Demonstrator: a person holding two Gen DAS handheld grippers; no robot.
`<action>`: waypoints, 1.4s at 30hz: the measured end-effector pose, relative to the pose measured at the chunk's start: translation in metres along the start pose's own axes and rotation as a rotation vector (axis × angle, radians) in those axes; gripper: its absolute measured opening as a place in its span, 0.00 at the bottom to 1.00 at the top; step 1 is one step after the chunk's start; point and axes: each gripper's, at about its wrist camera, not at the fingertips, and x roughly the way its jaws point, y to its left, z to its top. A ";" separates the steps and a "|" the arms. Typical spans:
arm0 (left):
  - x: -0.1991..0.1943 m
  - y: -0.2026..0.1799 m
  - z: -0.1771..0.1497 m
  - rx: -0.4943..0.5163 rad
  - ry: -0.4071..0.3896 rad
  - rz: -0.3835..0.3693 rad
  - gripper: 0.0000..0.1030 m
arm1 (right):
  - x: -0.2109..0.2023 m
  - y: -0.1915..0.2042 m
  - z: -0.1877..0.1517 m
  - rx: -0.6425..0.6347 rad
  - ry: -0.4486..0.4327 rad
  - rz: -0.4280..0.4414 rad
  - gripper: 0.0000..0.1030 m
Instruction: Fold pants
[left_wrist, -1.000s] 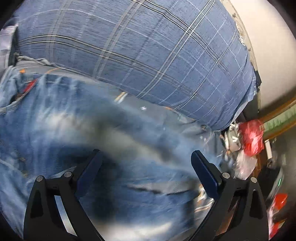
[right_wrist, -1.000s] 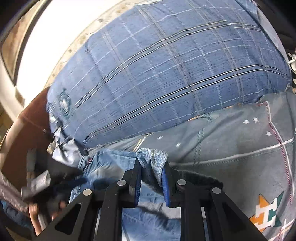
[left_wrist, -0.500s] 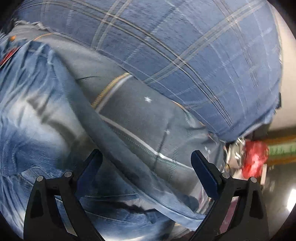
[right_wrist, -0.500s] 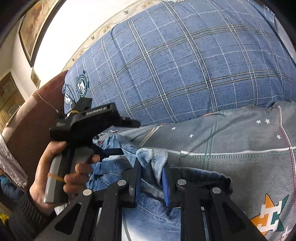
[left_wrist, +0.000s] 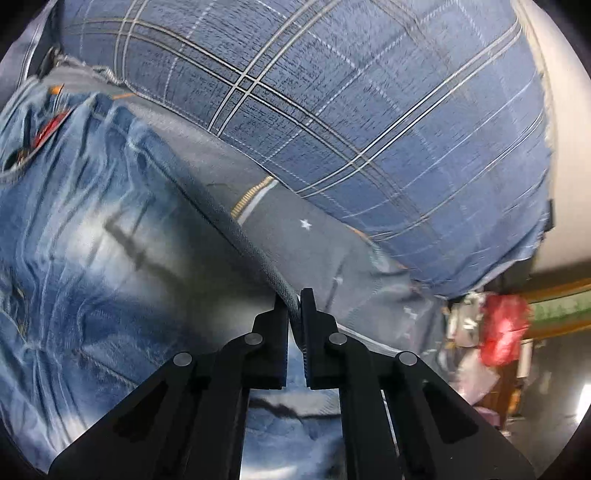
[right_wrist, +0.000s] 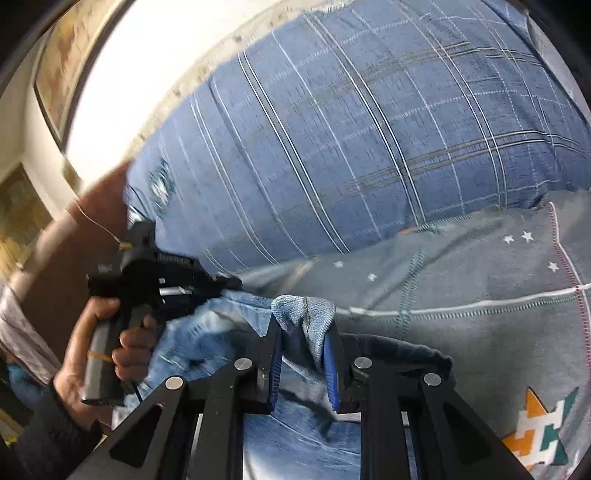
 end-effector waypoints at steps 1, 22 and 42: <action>-0.005 0.007 0.000 -0.018 0.008 -0.029 0.05 | -0.004 0.000 0.001 0.000 -0.014 0.023 0.18; 0.061 0.083 0.049 -0.091 0.174 -0.147 0.02 | 0.050 0.007 -0.007 -0.067 0.072 0.001 0.18; -0.100 0.051 -0.073 -0.049 -0.190 -0.326 0.02 | -0.032 0.016 0.013 -0.079 -0.038 0.102 0.18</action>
